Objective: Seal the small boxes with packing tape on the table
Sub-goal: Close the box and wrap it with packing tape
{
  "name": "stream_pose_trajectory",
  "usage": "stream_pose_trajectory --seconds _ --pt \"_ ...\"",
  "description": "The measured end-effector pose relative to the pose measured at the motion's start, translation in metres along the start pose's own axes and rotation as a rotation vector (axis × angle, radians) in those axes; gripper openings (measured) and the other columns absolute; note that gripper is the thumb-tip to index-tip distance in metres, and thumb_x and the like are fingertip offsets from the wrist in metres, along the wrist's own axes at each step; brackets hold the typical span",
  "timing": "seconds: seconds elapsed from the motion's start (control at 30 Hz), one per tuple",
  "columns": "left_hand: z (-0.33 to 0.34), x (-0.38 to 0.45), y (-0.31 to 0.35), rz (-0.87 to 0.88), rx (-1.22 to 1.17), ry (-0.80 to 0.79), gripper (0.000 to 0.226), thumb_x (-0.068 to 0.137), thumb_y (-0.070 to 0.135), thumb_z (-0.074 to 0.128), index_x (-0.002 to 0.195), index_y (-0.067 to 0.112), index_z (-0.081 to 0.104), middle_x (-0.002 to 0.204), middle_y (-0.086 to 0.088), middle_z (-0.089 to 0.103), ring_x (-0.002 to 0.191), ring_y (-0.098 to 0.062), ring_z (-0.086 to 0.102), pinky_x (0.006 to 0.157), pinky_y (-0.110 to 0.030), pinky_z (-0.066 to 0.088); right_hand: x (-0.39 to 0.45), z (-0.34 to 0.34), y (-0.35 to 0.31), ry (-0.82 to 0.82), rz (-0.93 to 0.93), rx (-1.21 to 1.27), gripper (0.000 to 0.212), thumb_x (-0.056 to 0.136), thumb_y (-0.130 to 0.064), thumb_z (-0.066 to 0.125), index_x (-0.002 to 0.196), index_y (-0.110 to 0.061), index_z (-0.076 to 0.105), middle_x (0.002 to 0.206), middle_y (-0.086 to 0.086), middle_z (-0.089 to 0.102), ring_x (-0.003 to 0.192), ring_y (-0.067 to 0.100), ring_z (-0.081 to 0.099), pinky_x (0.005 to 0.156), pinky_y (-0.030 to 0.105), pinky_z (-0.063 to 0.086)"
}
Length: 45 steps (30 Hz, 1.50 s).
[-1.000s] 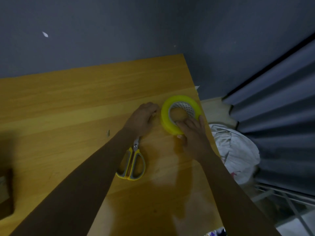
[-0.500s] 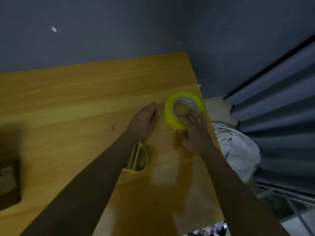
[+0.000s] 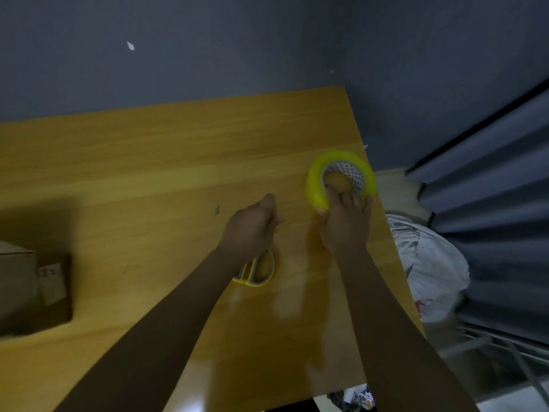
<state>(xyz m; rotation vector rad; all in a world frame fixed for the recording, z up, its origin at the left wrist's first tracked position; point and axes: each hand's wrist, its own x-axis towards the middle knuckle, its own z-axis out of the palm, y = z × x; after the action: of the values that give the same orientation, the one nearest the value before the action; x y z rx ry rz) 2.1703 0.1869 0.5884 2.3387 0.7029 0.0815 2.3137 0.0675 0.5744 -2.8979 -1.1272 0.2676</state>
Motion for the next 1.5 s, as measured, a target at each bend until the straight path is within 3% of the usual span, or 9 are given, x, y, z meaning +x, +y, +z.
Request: stream_pose_trajectory --seconds 0.13,0.23,0.43,0.7,0.83,0.97,1.07,1.23,1.5 --pt "-0.001 0.000 -0.007 -0.064 -0.071 0.024 0.012 0.098 0.023 0.051 0.095 0.013 0.044 0.082 -0.009 0.060 0.079 -0.034 0.059 0.058 -0.035 0.034 -0.016 0.010 -0.003 0.154 0.011 0.092 0.055 0.092 -0.021 0.059 0.142 -0.010 0.041 0.141 0.022 0.043 0.137 0.039 0.030 0.114 0.054 0.016" --pt "-0.008 0.002 -0.018 -0.053 -0.151 -0.013 0.007 0.097 0.021 0.050 0.098 0.014 0.048 0.085 -0.010 0.066 0.080 -0.031 0.062 0.067 -0.041 0.049 -0.054 0.017 -0.024 0.315 -0.058 0.268 0.029 0.084 -0.024 0.059 0.106 -0.006 0.062 0.103 0.019 0.059 0.098 0.040 0.055 0.085 0.045 0.040" --pt "-0.025 0.008 -0.024 0.044 -0.156 -0.174 0.006 0.098 0.017 0.049 0.093 0.017 0.046 0.086 -0.010 0.066 0.079 -0.029 0.063 0.070 -0.047 0.050 -0.091 0.034 -0.094 0.005 -0.071 0.182 0.054 0.066 -0.068 0.058 0.061 -0.015 0.061 0.059 0.003 0.056 0.050 0.025 0.057 0.047 0.026 0.041" --pt "-0.033 0.016 -0.012 0.058 -0.028 -0.199 0.014 0.100 0.021 0.047 0.103 0.008 0.050 0.102 -0.014 0.066 0.088 -0.030 0.061 0.071 -0.039 0.048 -0.099 0.018 -0.059 -0.088 -0.129 0.022 0.037 0.055 -0.048 0.060 0.063 -0.012 0.063 0.067 0.009 0.056 0.060 0.031 0.060 0.049 0.030 0.046" --pt "-0.034 0.019 -0.019 0.002 -0.128 -0.256 0.015 0.103 0.019 0.038 0.099 0.010 0.049 0.092 -0.010 0.061 0.090 -0.034 0.060 0.073 -0.042 0.047 -0.101 -0.016 -0.015 -0.369 -0.229 -0.023 0.040 0.081 -0.044 0.057 0.106 -0.012 0.057 0.094 0.009 0.060 0.093 0.031 0.058 0.069 0.032 0.037" --pt "-0.030 0.024 -0.027 -0.117 -0.377 -0.291 0.027 0.102 0.004 0.032 0.083 0.015 0.048 0.092 -0.004 0.055 0.098 -0.027 0.057 0.088 -0.035 0.047 -0.107 -0.045 0.014 -0.597 -0.013 0.523 0.020 0.088 -0.035 0.063 0.095 -0.018 0.055 0.068 -0.002 0.049 0.056 0.012 0.047 0.050 0.025 0.034" --pt "-0.032 0.025 -0.026 -0.152 -0.558 -0.229 0.037 0.101 -0.007 0.028 0.078 0.011 0.052 0.080 -0.010 0.050 0.079 -0.021 0.052 0.081 -0.024 0.044 -0.098 -0.052 0.021 -0.449 0.131 0.795 0.012 0.090 -0.021 0.063 0.085 -0.025 0.053 0.061 -0.005 0.043 0.050 0.007 0.039 0.049 0.023 0.029" --pt "-0.015 0.024 -0.031 -0.135 -0.270 -0.239 0.018 0.092 0.033 0.062 0.088 0.020 0.049 0.086 -0.002 0.061 0.087 -0.018 0.064 0.077 -0.044 0.051 -0.035 -0.047 0.005 0.215 0.130 0.462 0.024 0.099 -0.024 0.053 0.081 -0.012 0.042 0.061 -0.003 0.031 0.056 0.023 0.034 0.050 0.032 0.024" --pt "-0.006 0.014 -0.013 -0.157 -0.039 0.025 0.011 0.101 0.024 0.042 0.096 0.015 0.046 0.102 0.007 0.069 0.088 -0.020 0.063 0.056 -0.027 0.032 0.014 -0.029 0.008 0.015 0.037 0.359 0.026 0.088 -0.023 0.068 0.100 -0.006 0.052 0.100 0.017 0.056 0.101 0.033 0.047 0.068 0.034 0.034"
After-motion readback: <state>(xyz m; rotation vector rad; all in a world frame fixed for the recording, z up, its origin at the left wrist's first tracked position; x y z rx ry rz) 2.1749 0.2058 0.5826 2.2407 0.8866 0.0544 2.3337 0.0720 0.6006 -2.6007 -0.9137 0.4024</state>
